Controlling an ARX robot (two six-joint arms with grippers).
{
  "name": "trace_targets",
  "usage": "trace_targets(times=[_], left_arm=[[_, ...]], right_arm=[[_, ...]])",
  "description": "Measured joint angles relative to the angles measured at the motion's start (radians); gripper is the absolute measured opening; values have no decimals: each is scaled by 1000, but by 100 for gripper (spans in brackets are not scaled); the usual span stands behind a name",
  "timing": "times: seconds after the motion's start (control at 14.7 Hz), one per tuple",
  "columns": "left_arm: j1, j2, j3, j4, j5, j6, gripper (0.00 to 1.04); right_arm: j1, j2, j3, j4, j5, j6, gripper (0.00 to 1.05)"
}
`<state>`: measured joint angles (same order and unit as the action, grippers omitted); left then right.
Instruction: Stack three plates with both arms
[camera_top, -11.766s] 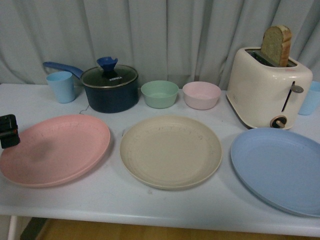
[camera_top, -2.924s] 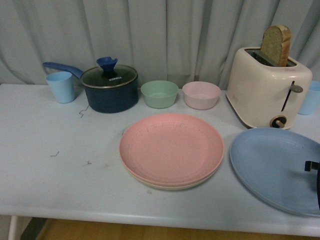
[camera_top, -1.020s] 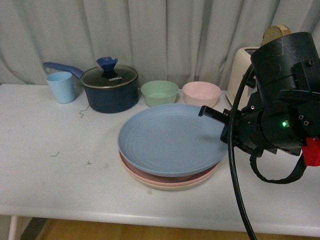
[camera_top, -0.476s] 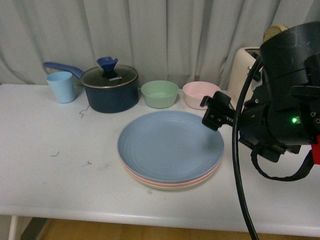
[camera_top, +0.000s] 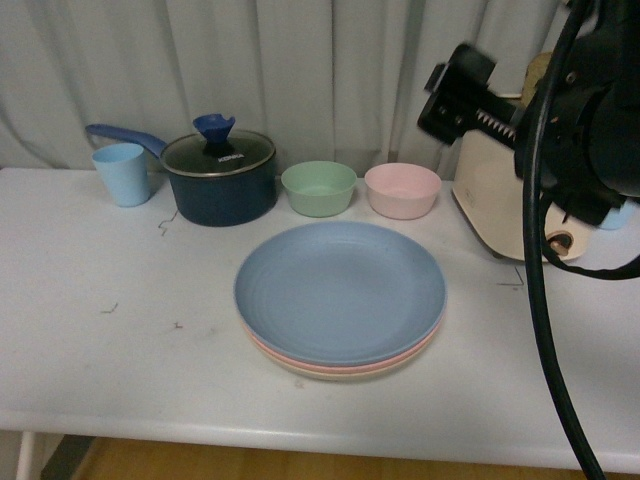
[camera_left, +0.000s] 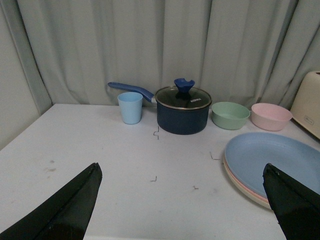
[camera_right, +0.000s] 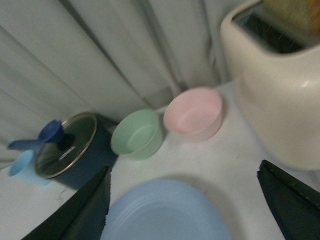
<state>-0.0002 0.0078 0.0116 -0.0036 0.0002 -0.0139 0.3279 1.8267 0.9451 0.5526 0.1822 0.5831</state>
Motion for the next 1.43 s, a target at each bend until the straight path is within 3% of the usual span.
trace_targets(times=[0.07, 0.2, 0.27, 0.48, 0.54, 0.61, 0.95, 1.09, 1.43], left_arm=[[0, 0, 0, 1, 0, 0, 98], [0, 0, 0, 0, -1, 0, 98], [0, 0, 0, 0, 0, 0, 98], [0, 0, 0, 0, 0, 0, 98], [0, 0, 0, 0, 0, 0, 98], [0, 0, 0, 1, 0, 0, 98], [0, 0, 0, 0, 0, 0, 98], [0, 0, 0, 0, -2, 0, 98], [0, 0, 0, 0, 0, 0, 98]], right_arm=[[-10, -11, -109, 255, 83, -163, 82], [-80, -109, -335, 500, 66, -428, 59], [-126, -206, -418, 563, 44, -507, 44], [-160, -372, -605, 531, -23, -564, 8], [-179, -412, -655, 568, -38, -575, 2], [-201, -441, -695, 597, -43, -576, 2], [-251, -697, -839, 462, -102, -577, 2], [-330, -810, -879, 378, -171, -577, 2], [-333, -1085, -927, 160, -179, -577, 2]])
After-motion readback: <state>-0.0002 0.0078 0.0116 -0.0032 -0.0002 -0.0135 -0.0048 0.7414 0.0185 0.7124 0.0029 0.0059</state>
